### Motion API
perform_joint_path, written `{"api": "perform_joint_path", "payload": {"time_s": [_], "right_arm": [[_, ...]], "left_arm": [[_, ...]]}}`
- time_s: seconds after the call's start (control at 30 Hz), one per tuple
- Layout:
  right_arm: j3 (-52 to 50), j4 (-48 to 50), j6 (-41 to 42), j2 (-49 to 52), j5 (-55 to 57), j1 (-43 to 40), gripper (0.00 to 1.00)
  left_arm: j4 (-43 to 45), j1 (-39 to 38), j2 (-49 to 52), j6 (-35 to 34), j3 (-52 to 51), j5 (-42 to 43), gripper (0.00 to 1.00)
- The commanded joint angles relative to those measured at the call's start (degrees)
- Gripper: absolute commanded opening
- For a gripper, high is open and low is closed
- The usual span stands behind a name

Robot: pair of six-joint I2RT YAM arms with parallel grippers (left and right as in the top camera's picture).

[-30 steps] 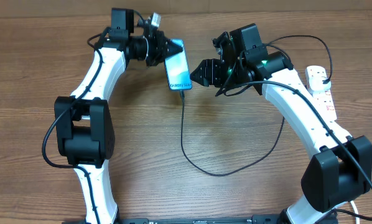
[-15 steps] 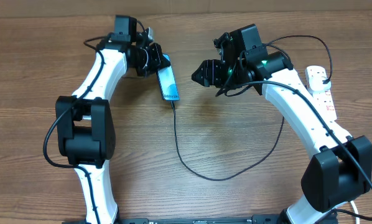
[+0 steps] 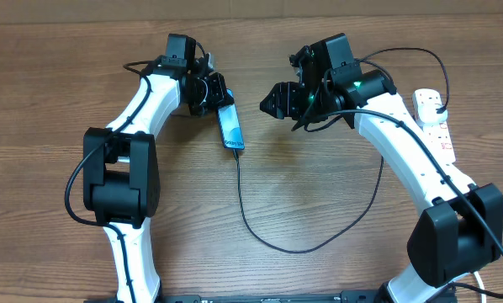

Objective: Plug charger to phone and switch on socket
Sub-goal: 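Lower the plugged-in phone flat onto the table with the left gripper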

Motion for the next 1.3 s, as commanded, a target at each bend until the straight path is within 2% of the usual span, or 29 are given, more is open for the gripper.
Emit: {"api": "perform_joint_path", "payload": {"time_s": [0.0,0.4,0.73,1.0,1.27], "right_arm": [[1.53,0.20,-0.39,-1.73,0.37,0.00,0.64],[1.53,0.22,-0.39,-1.73,0.39,-0.02,0.65],[1.53,-0.24,-0.42,-1.73,0.42,-0.02,0.65],[1.51,-0.63,-0.39,-1.73,1.90,-0.02,0.65],[1.51,-0.55,-0.39,-1.73,1.90,-0.02,0.66]], "left_arm": [[1.22,-0.02,-0.35,1.05,0.00,-1.18,0.04],[3.52,-0.02,-0.33,0.98,-0.07,-4.39,0.04],[3.67,-0.02,4.15,-4.11,-0.09,-3.34,0.04],[4.81,-0.02,5.18,-5.03,-0.09,-2.38,0.04],[4.57,-0.02,5.18,-4.94,-0.09,-2.67,0.26]]}}
